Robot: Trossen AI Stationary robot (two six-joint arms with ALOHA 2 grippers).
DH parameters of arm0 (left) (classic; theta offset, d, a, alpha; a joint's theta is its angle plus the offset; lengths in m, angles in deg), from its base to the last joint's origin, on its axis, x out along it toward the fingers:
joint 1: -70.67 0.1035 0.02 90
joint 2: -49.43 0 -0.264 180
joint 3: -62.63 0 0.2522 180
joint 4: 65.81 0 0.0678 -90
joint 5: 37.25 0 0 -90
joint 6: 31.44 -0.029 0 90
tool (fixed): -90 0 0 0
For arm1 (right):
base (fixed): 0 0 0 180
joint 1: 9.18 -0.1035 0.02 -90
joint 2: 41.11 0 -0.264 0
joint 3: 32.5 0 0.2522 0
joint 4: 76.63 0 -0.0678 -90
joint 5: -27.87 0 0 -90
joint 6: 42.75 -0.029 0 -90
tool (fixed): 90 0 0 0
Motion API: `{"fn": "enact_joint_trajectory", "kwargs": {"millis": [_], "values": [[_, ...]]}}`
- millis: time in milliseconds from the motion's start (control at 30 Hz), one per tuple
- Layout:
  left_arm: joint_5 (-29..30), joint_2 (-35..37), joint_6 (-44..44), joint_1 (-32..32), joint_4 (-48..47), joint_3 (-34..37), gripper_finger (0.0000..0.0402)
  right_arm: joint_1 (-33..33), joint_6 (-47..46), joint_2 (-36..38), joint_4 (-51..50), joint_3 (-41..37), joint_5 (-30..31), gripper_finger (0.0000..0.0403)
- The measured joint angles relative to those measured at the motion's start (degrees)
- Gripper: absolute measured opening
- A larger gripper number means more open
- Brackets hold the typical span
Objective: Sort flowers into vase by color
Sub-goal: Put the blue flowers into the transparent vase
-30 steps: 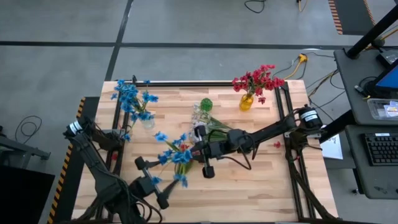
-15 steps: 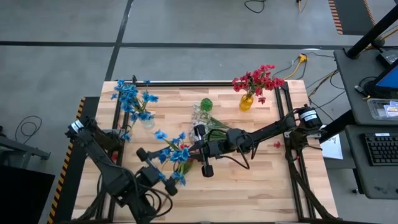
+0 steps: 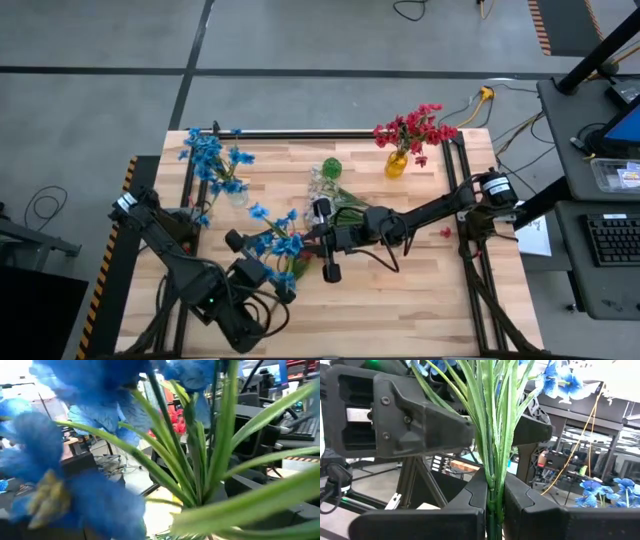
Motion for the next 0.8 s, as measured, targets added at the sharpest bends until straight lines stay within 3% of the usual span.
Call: {"fn": "enact_joint_trajectory", "kwargs": {"millis": [467,633,800], "values": [[-2.59,-0.36,-7.43,3.35,4.51,-2.62,0.0303,0.00,0.20,-0.04,0.15,0.00,0.08,0.0026],[-2.48,-0.38,-7.48,3.32,4.99,-2.62,0.0255,0.00,0.01,-0.04,0.13,0.00,0.06,0.0056],[-2.52,-0.38,-7.46,3.32,5.08,-2.62,0.0177,0.00,-1.31,-0.04,-0.61,0.02,0.24,0.0109]]}}
